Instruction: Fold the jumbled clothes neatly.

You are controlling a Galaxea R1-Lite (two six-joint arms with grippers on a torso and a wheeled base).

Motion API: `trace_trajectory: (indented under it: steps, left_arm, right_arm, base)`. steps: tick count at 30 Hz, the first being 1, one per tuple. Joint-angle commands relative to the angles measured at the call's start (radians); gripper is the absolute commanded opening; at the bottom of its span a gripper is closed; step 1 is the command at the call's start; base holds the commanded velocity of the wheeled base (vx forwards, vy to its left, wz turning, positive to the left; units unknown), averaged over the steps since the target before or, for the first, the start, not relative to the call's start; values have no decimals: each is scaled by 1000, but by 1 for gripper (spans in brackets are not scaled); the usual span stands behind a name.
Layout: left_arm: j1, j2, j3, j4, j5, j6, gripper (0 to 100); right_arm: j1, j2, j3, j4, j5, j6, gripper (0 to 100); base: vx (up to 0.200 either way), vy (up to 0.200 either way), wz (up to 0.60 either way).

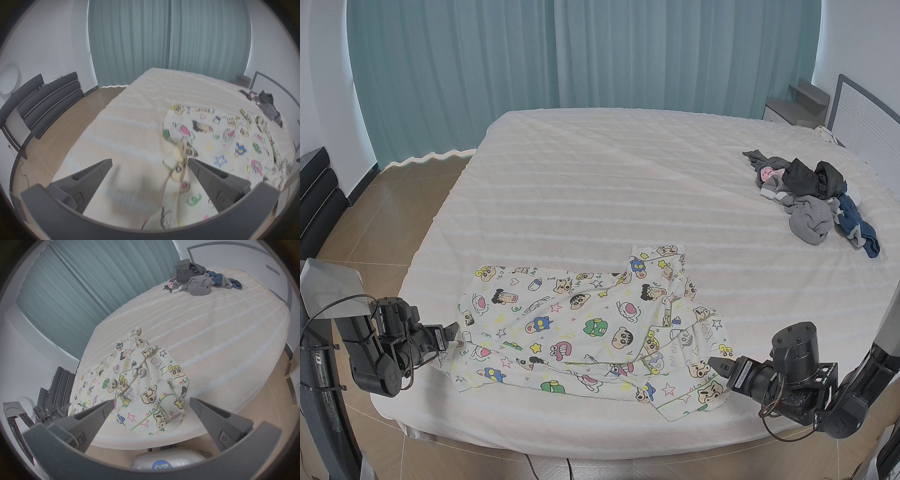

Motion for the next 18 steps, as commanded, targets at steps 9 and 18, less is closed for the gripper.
trace_trajectory:
  steps: [9, 18]
  left_arm:
    - [7, -239, -103, 283, -89, -214, 100]
    - [-114, -442, -68, 731, -287, -130, 100]
  right_arm:
    - [1, 0, -1, -2, 0, 0, 100]
    - [1, 7, 1, -2, 0, 0, 100]
  base:
    - [0, 0, 0]
    - [0, 0, 0]
